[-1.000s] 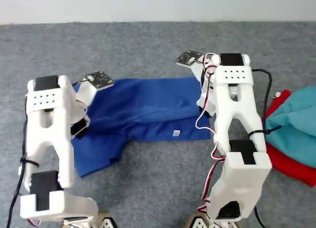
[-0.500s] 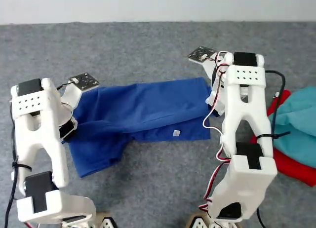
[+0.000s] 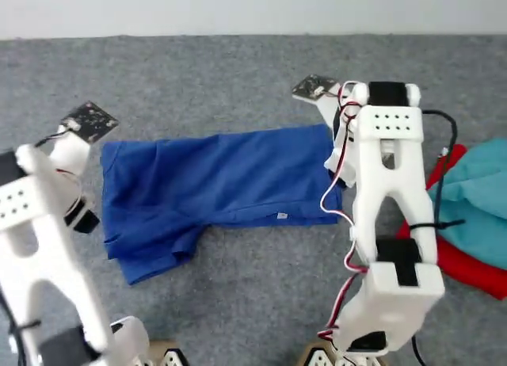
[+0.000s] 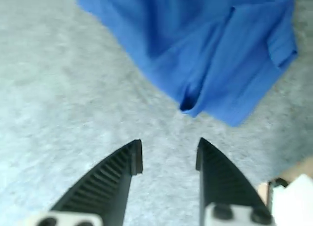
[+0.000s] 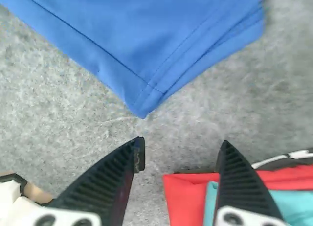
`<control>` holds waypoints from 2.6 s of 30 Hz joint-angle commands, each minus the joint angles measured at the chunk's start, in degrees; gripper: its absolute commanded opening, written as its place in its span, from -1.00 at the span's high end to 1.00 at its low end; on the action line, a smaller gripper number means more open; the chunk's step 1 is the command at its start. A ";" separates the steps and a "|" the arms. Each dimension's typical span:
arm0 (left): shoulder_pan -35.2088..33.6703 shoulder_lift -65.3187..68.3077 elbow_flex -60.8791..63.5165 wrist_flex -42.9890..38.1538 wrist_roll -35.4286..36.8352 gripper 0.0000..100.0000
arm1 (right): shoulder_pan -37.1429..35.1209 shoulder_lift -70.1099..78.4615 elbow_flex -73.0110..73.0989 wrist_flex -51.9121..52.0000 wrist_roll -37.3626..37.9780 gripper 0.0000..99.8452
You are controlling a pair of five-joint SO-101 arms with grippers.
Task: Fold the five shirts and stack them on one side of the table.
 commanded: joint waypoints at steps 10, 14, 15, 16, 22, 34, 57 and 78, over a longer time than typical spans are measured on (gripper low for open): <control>3.96 -4.92 3.38 -20.48 33.58 0.93 | -3.03 0.31 -0.35 -20.26 -18.02 0.92; 8.09 2.20 8.22 -30.24 37.27 0.97 | -4.70 6.02 -0.44 -28.26 -21.27 0.92; 8.79 4.40 8.48 -32.09 37.98 0.97 | -5.23 7.34 -0.44 -30.11 -21.27 0.93; 9.58 6.59 8.48 -33.76 38.51 0.97 | -5.67 8.66 -0.44 -31.96 -21.27 0.96; 11.69 19.25 6.29 -42.73 39.65 0.97 | -6.11 15.16 -0.44 -42.33 -21.36 0.98; 8.53 50.02 -19.65 -41.23 39.21 0.97 | -1.54 24.84 -0.44 -47.08 -21.01 0.98; 11.16 54.86 -51.38 -11.78 39.56 0.97 | -8.04 11.03 -0.44 -42.42 -21.01 0.98; -22.77 22.95 -47.96 1.14 30.24 0.97 | -42.77 4.00 -0.44 -24.31 -17.32 0.65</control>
